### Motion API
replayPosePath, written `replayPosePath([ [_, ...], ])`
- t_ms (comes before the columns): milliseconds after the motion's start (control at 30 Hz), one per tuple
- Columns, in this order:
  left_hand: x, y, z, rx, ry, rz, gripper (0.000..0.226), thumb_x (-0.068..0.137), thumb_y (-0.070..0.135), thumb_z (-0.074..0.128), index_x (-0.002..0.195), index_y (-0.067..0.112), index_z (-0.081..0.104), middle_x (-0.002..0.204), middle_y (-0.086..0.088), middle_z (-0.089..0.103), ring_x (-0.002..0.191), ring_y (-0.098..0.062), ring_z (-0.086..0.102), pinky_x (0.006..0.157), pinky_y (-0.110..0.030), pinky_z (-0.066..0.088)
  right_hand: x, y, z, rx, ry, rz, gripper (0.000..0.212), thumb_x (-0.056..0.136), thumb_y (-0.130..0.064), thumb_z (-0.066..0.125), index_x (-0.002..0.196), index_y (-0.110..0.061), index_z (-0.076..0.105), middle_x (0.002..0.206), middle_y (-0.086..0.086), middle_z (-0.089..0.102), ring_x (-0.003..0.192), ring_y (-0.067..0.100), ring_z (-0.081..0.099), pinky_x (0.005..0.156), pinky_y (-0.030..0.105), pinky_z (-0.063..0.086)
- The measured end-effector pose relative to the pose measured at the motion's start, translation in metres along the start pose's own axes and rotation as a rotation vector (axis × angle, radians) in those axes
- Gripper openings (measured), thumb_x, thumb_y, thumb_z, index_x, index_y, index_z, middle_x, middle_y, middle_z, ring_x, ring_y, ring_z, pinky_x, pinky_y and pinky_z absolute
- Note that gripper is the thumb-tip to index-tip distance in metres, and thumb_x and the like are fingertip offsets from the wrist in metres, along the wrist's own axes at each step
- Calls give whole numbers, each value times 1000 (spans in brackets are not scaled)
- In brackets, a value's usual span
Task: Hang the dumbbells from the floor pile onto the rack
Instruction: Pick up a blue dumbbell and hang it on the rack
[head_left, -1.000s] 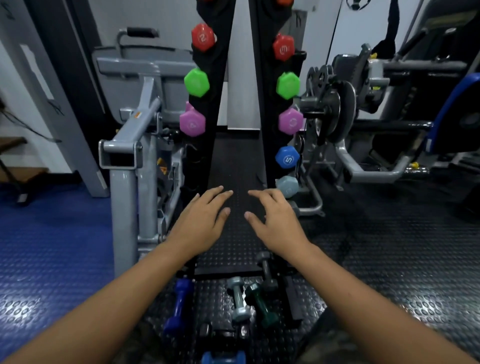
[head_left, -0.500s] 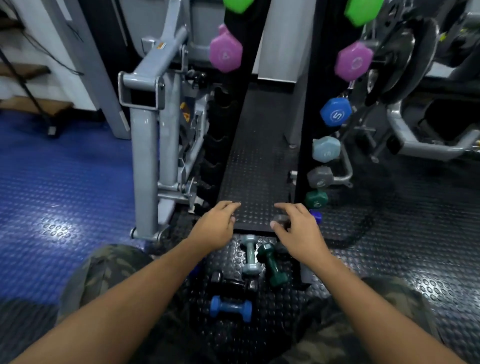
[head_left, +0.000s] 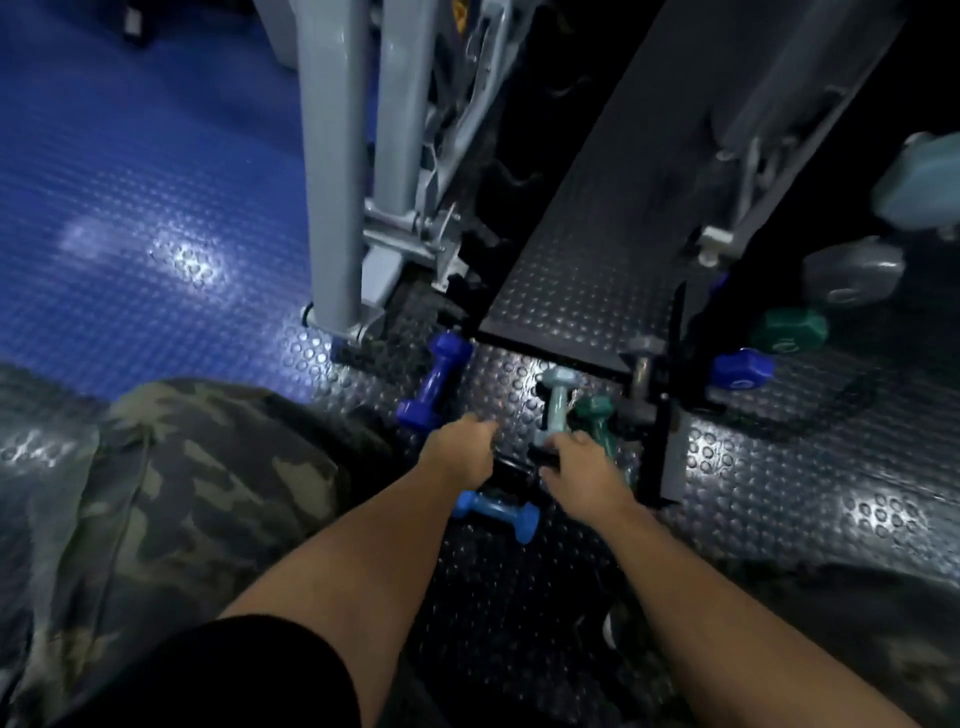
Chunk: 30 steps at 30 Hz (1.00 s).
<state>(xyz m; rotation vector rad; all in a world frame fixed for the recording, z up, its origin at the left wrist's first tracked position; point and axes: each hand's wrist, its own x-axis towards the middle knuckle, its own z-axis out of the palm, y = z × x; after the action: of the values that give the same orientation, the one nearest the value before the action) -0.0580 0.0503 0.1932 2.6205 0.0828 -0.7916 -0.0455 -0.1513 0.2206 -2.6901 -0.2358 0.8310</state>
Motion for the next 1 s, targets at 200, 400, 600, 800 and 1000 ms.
replayPosePath([
  [200, 28, -27, 58, -41, -117, -97, 44, 97, 24, 62, 140, 20, 52, 129, -10, 53, 111, -36, 63, 90, -49, 55, 39, 26, 73, -33, -202, 38, 35, 97, -35, 65, 128, -18, 59, 125, 9, 56, 114, 32, 61, 94, 44, 55],
  [400, 44, -59, 126, -27, -287, -215, 59, 97, 33, 65, 152, 30, 43, 136, -15, 47, 115, -38, 63, 97, -50, 55, 59, 60, 146, 82, -330, 147, 48, 98, -31, 63, 144, -18, 52, 127, 17, 60, 111, 36, 62, 91, 42, 55],
  [600, 72, -68, 166, -108, -368, -248, 75, 99, 36, 65, 163, 38, 28, 147, -18, 42, 125, -36, 58, 105, -45, 52, 76, 64, 188, 209, -417, 299, 66, 100, -28, 67, 159, -25, 37, 136, 15, 59, 103, 26, 67, 80, 31, 57],
  [800, 93, -73, 185, -272, -473, -276, 73, 100, 29, 63, 164, 33, 28, 160, -18, 29, 136, -33, 50, 113, -37, 46, 95, 68, 208, 294, -463, 376, 59, 103, -19, 62, 158, -24, 41, 129, 7, 64, 81, 7, 59, 50, 8, 40],
  [1000, 91, -76, 183, -309, -390, -318, 55, 87, 17, 65, 138, 36, 60, 134, -4, 56, 110, -21, 63, 97, -32, 56, 96, 64, 201, 269, -397, 449, 49, 100, -7, 51, 142, -30, 59, 109, 0, 69, 72, 6, 61, 50, 15, 43],
])
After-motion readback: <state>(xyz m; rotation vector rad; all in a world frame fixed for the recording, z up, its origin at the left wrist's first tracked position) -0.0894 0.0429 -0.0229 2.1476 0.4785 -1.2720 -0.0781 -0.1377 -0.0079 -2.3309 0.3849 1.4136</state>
